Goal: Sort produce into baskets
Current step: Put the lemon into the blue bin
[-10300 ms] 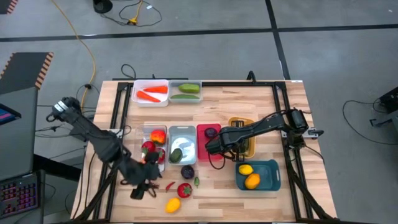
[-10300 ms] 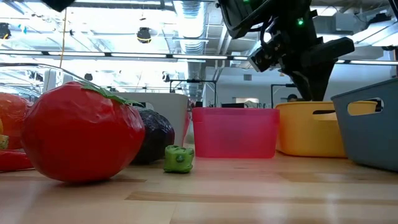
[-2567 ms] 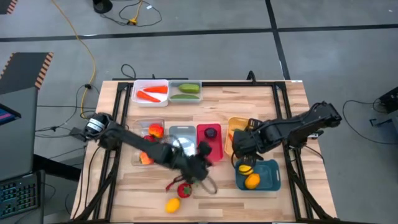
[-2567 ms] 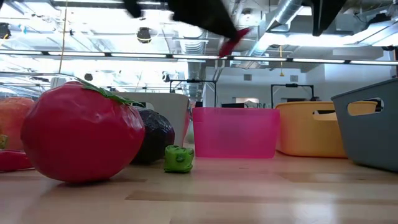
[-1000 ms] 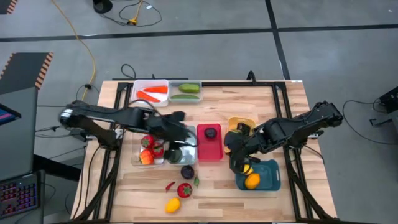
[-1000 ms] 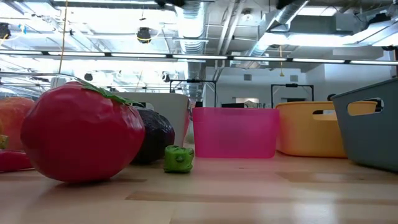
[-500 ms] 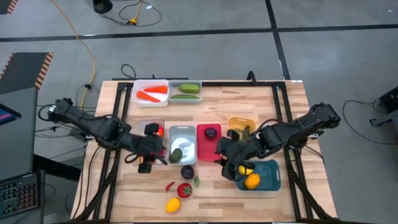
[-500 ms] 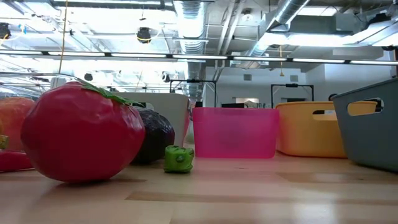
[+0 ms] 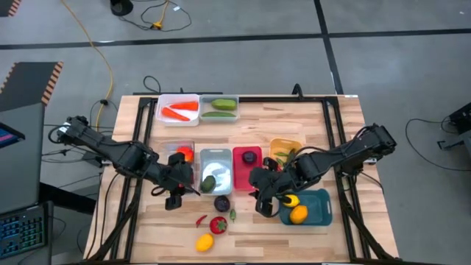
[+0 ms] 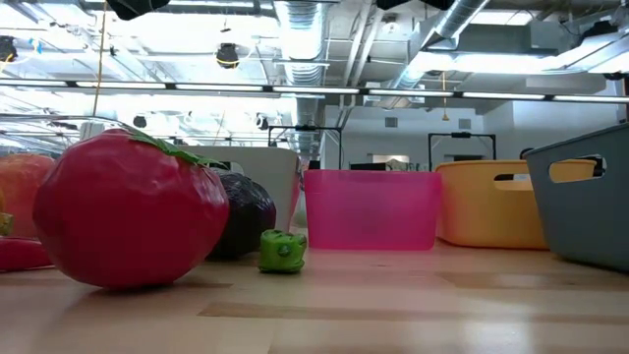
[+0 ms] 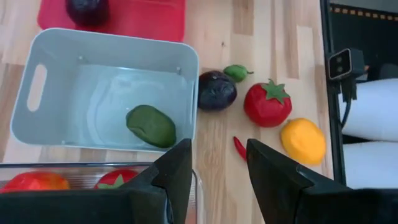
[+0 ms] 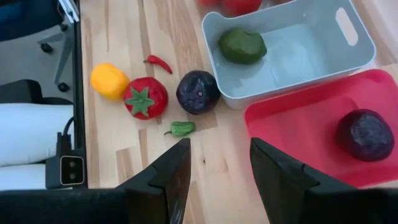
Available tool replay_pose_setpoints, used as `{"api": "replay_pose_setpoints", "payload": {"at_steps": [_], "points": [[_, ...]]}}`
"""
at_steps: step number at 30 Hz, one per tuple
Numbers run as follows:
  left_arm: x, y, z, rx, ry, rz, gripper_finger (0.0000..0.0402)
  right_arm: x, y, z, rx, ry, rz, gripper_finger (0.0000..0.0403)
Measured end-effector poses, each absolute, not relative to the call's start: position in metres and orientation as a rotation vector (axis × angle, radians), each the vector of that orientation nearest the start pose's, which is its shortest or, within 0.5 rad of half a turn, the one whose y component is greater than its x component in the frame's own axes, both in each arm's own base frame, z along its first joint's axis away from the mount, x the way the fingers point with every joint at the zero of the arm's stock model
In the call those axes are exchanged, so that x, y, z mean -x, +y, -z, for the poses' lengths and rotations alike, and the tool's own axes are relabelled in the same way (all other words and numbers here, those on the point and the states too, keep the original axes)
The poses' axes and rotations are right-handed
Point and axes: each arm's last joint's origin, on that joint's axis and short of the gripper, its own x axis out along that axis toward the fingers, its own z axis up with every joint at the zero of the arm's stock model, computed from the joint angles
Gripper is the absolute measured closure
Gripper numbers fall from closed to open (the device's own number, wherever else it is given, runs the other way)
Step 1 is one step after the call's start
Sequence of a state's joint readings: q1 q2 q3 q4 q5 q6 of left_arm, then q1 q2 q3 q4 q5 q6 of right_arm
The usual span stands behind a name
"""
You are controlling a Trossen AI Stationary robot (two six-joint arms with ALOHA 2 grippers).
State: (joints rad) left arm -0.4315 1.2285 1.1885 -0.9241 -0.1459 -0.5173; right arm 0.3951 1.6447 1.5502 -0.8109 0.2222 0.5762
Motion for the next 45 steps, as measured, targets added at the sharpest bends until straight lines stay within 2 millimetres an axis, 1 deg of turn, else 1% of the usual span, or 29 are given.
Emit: {"api": "replay_pose_setpoints", "payload": {"at_steps": [4,7,15,20,22,25,31,33,35,39,42,45], "points": [[-0.215,-0.091,-0.323,0.208,0.960,0.004,0.0256,-0.326,0.127,-0.327,-0.272,0.880,0.085,0.0211],[-0.215,-0.091,-0.323,0.201,0.952,-0.013,0.0237,-0.326,0.127,-0.327,-0.272,0.880,0.084,0.0211],[-0.216,-0.090,-0.324,0.197,0.932,-0.056,0.0145,-0.326,0.127,-0.327,-0.271,0.880,0.084,0.0211],[-0.214,-0.095,-0.323,0.239,0.935,-0.060,0.0092,-0.326,0.127,-0.327,-0.268,0.880,0.083,0.0211],[-0.214,-0.101,-0.321,0.259,0.948,-0.062,0.0075,-0.326,0.127,-0.327,-0.264,0.881,0.081,0.0211],[-0.216,-0.116,-0.314,0.282,0.989,-0.033,0.0053,-0.326,0.127,-0.327,-0.264,0.880,0.081,0.0211],[-0.226,-0.153,-0.293,0.382,1.099,0.102,0.0022,-0.326,0.127,-0.327,-0.264,0.880,0.081,0.0211],[-0.230,-0.163,-0.286,0.441,1.140,0.125,0.0018,-0.326,0.127,-0.327,-0.265,0.880,0.081,0.0211],[-0.237,-0.174,-0.279,0.542,1.165,0.135,0.0017,-0.326,0.127,-0.327,-0.264,0.880,0.079,0.0211],[-0.249,-0.197,-0.271,0.688,1.128,0.163,0.0017,-0.325,0.128,-0.327,-0.262,0.881,0.077,0.0211],[-0.256,-0.210,-0.264,0.744,1.107,0.196,0.0017,-0.325,0.128,-0.327,-0.263,0.881,0.077,0.0211],[-0.263,-0.216,-0.255,0.778,1.117,0.191,0.0017,-0.325,0.128,-0.327,-0.262,0.881,0.077,0.0211]]}}
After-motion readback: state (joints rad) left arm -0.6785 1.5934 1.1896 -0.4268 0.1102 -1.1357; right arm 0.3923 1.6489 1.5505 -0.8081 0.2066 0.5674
